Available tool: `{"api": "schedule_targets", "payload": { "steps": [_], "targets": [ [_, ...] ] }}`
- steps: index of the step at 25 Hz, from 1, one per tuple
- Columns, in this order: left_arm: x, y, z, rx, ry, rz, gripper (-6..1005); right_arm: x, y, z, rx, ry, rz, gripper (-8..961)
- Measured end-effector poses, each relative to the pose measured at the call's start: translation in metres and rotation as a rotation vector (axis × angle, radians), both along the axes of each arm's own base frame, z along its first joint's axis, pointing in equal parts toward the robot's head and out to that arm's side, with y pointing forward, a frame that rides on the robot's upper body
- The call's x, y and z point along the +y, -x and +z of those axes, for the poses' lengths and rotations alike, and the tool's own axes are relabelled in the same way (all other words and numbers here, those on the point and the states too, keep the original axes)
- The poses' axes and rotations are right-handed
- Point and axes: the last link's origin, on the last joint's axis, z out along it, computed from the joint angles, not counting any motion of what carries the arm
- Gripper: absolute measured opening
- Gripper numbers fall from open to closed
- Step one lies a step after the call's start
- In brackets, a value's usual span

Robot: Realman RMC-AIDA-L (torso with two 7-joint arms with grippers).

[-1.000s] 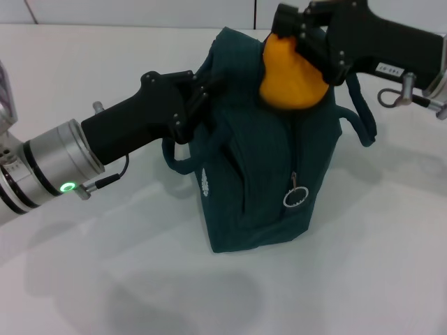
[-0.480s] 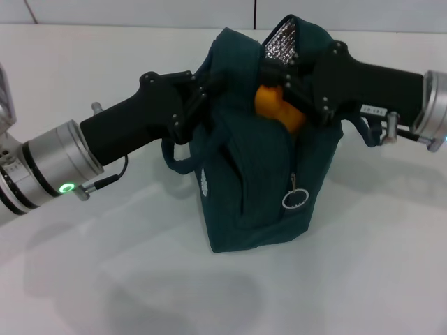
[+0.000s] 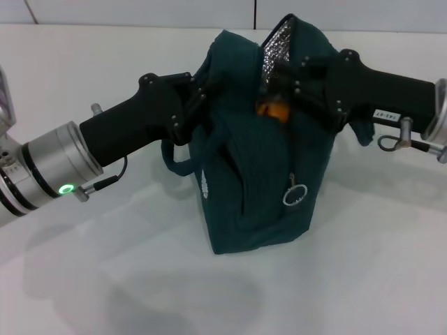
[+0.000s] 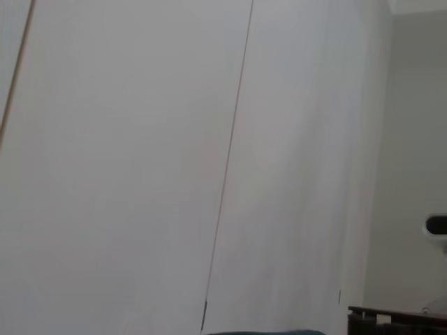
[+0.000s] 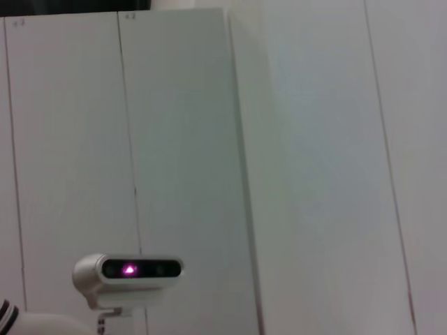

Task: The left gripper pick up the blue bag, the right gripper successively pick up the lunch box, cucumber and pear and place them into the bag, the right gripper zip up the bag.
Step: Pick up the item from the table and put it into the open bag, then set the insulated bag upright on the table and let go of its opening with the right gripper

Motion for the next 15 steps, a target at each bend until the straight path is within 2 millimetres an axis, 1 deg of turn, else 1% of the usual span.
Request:
{"api": "schedule_targets", "payload": {
  "steps": [4, 8, 10, 12, 15],
  "targets": [
    [0.0, 0.0, 0.0, 0.002, 0.001, 0.002, 40, -0.004, -0.006, 0.007, 0.024, -0.028, -0.013, 37],
    [-0.001, 0.002, 0.0, 0.002, 0.001, 0.006, 40, -0.013, -0.019, 0.023, 0.034, -0.073, -0.02, 146],
    [-0.002, 0.003, 0.0, 0.001, 0.0, 0.011, 40, -0.019, -0.034, 0.035, 0.003, -0.081, -0.053, 201],
    [-0.002, 0.004, 0.0, 0.002, 0.0, 0.012, 40, -0.023, -0.051, 0.043, -0.052, -0.064, -0.096, 427],
    [-0.003, 0.004, 0.0, 0.004, 0.0, 0.012, 40, -0.027, -0.069, 0.048, -0.134, -0.022, -0.146, 454]
  ]
}}
